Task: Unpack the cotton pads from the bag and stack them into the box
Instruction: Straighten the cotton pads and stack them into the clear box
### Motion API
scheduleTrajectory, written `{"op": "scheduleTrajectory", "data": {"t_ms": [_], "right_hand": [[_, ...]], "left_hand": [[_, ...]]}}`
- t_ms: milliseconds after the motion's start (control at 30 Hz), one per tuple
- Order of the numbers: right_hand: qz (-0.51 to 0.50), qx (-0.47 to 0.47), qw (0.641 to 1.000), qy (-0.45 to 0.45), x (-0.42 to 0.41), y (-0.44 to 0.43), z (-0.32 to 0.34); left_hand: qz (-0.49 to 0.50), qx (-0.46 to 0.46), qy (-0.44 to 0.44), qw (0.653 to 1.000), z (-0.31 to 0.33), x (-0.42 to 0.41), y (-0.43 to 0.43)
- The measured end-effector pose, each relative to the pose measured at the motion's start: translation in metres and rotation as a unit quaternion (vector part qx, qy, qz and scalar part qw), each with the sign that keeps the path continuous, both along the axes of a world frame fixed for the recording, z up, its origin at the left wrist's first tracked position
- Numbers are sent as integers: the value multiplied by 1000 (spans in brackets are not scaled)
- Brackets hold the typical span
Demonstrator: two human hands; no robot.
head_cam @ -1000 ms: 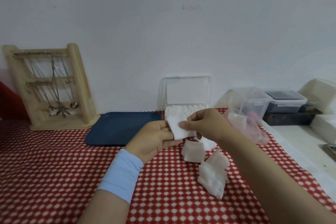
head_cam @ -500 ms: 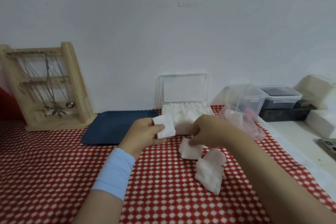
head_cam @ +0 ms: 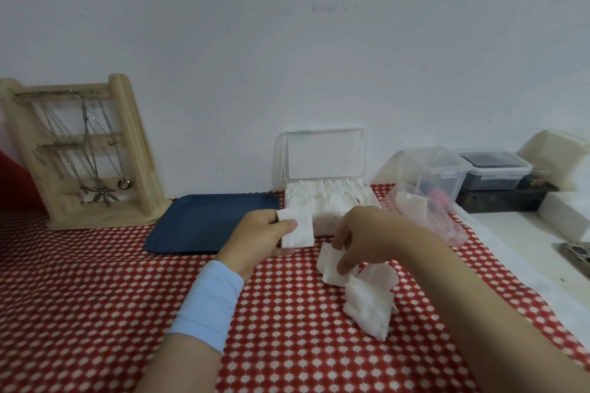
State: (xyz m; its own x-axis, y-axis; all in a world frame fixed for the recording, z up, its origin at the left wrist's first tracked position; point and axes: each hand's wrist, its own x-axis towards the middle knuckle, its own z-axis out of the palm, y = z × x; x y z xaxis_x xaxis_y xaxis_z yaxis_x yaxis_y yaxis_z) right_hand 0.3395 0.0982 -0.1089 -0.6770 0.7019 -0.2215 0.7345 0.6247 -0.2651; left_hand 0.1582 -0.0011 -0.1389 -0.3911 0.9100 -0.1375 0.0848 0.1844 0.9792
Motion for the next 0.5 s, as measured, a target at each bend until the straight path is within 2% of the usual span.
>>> {"op": "scheduleTrajectory", "data": {"t_ms": [100, 167, 333, 433, 500], "right_hand": [[16, 20, 999, -41, -4, -3, -3], [19, 8, 1000, -19, -5, -1, -5], [4, -54, 991, 126, 8, 9, 6], [-10, -140, 951, 274, 16, 12, 18], [7, -189, 926, 325, 16, 10, 23]], "left_hand": [[0, -3, 4, 1000, -1, -1, 1], [-1, -4, 6, 1000, -2, 0, 2], [0, -5, 13, 1000, -2, 2, 2], [-3, -9, 24, 1000, -2, 3, 2], [-26, -17, 28, 999, -2, 6, 3]]}}
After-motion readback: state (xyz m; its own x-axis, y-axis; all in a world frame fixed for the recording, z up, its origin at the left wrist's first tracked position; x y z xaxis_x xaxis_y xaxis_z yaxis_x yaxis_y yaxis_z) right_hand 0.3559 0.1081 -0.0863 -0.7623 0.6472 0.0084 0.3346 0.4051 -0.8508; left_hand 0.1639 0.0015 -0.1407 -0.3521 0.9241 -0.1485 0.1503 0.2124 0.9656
